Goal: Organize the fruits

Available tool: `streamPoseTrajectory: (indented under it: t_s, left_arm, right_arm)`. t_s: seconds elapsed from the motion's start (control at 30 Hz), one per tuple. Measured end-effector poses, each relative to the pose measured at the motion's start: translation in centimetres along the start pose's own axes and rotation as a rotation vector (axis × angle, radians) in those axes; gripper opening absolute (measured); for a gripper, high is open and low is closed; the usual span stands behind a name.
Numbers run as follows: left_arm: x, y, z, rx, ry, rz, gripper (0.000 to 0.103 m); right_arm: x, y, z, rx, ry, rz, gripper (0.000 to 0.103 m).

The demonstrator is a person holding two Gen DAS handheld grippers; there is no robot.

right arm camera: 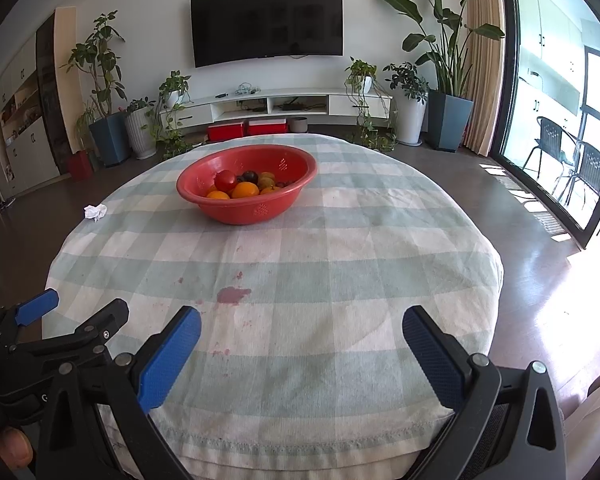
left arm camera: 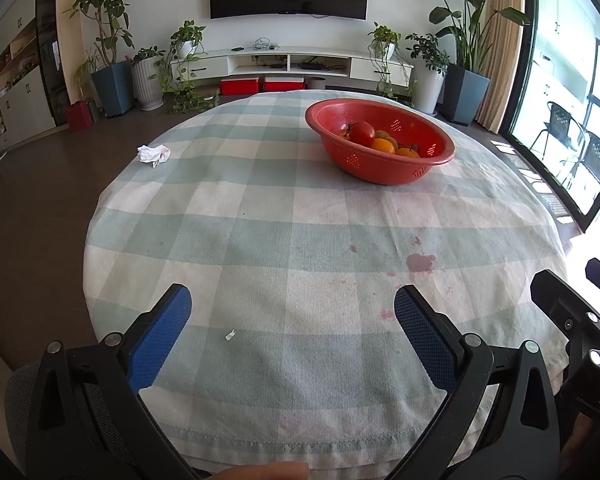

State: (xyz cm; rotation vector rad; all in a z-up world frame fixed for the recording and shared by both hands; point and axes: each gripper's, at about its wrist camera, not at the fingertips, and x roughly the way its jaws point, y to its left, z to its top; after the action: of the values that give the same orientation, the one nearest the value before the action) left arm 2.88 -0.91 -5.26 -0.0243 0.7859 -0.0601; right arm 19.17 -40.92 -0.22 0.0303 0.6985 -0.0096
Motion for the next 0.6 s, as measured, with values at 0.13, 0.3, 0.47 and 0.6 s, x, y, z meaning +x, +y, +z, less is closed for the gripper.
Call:
streamPoseTrajectory:
  t_s: [0.13,0.3,0.47,0.6]
  left_arm:
    - [-0.01,-0.01,-0.01,0.001,0.000,0.000,0.103]
    - [-0.01,-0.01,-0.01,0.001,0.000,-0.001,0.103]
    - [-0.03,-0.02,-0.01,0.001,0.000,0.000,0.103]
    - [-0.05,-0.04,-0.01,0.001,-0.001,0.000,0.103]
  right_arm:
    - [-0.02,0.00,-0.03,0.000,0.001,0.000,0.103]
    - [-0.05,0.01,0.04,0.000,0.001,0.000,0.103]
    - [-0.09,0.01,0.07,0.000,0.001,0.000,0.103]
    - [-0.12,0.01,0.09,-0.001,0.002,0.000,0.103]
